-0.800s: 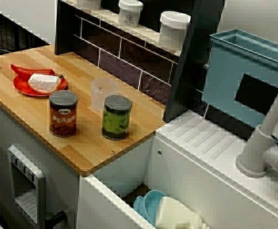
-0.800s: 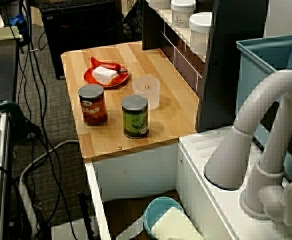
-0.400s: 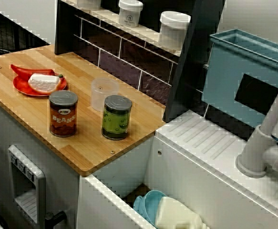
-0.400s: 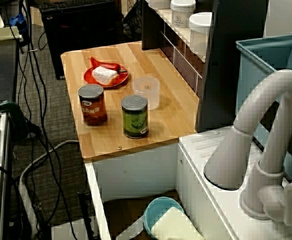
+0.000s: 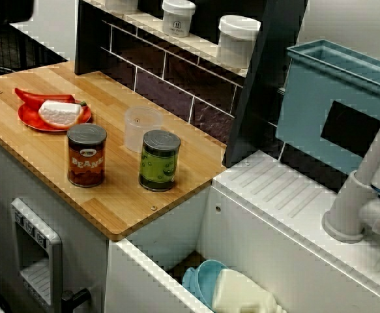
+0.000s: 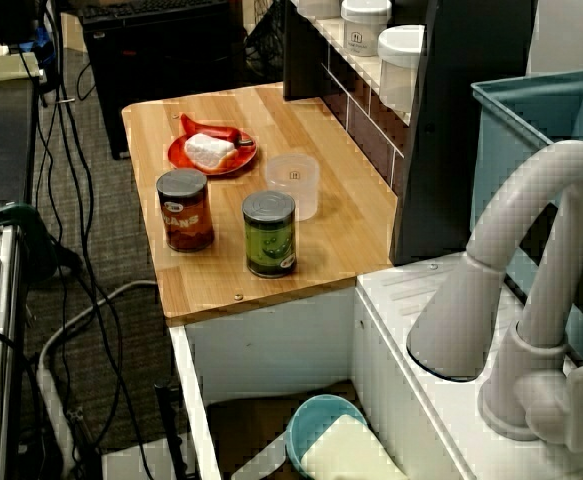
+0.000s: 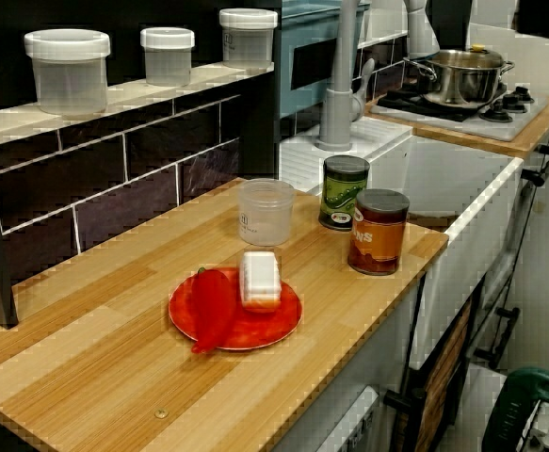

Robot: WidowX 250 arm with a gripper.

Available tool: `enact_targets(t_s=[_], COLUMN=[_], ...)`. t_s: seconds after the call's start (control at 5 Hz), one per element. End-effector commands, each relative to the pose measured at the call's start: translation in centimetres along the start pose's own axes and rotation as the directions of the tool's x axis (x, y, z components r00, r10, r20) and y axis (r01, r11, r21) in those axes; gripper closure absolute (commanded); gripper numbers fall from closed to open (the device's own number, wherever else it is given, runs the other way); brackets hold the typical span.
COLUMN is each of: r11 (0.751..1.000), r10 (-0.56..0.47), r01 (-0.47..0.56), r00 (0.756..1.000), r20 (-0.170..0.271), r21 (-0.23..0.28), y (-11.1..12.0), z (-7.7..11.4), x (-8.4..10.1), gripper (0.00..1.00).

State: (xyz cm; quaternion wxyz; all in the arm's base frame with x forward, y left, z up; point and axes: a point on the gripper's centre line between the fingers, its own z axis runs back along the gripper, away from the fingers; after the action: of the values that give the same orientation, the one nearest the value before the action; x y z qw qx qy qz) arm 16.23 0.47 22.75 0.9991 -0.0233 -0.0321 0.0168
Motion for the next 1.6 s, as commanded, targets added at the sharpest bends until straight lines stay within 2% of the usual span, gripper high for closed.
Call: enact_targets(t_s=[0.0, 0.2, 0.4, 0.6, 1.0, 1.4], r11=[0.996, 0.992, 0.979, 0.972, 0.961, 0.962], r10=[0.018, -0.03, -0.097, -0.163, -0.225, -0.241], r01=[-0.024, 0.015, 0.065, 0.137, 0.214, 0.233], r00=[0.997, 0.993, 0.982, 0.979, 0.973, 0.97], r20=[0.074, 0.115, 0.165, 0.125, 0.049, 0.037], r21=[0.084, 0.125, 0.191, 0.193, 0.173, 0.144], y=[5.5, 6.5, 6.6, 5.0, 0.8, -1.9], z=[-2.0, -2.8, -4.7, -6.8, -9.8, -10.0], x=[3.8, 4.8, 4.6, 4.4, 6.0, 6.1], gripper=[0.0, 0.0, 0.0, 0.0, 0.0, 0.0])
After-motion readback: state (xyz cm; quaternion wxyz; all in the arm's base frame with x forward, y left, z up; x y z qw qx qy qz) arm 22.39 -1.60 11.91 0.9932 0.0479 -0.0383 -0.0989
